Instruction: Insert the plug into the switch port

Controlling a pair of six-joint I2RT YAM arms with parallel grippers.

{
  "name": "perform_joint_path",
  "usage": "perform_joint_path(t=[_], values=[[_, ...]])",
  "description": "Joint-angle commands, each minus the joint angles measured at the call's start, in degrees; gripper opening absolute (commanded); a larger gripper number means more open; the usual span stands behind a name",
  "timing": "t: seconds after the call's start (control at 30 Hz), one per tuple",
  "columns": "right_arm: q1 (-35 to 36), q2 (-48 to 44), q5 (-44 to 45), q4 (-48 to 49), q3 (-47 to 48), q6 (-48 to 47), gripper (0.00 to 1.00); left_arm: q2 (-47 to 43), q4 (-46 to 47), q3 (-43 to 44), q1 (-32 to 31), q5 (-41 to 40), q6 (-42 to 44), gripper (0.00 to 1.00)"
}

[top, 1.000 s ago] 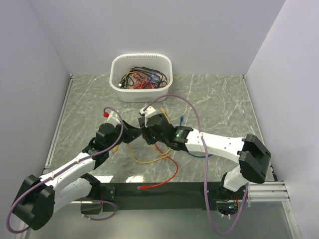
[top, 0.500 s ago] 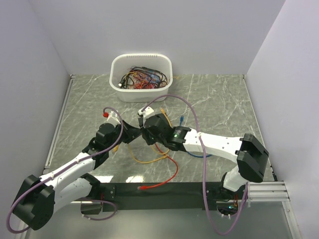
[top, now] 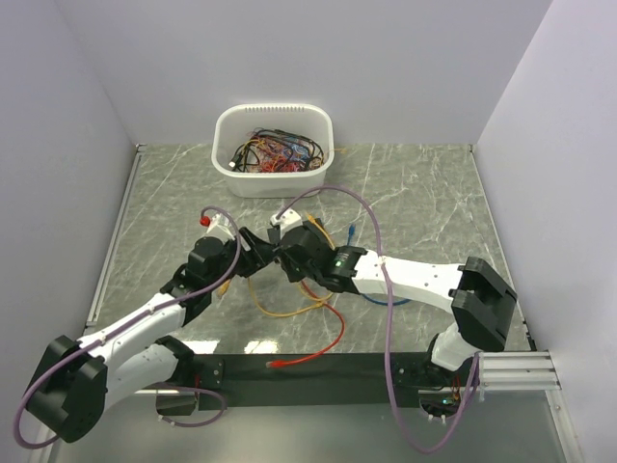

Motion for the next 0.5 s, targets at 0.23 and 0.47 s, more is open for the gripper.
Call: perform_joint_path(t=[0.23,0.47], values=[[-5.1,-4.5,0.0,0.1,-8.6,1.8,0.00,9.4,-0.3,8.9,2.5,-2.6,9.2,0.75],[-9.4,-4.0,-3.5,0.8,-11.4,2.9,0.00,22.6,9.1,14.1,7.2,6.1,12.9,0.73]])
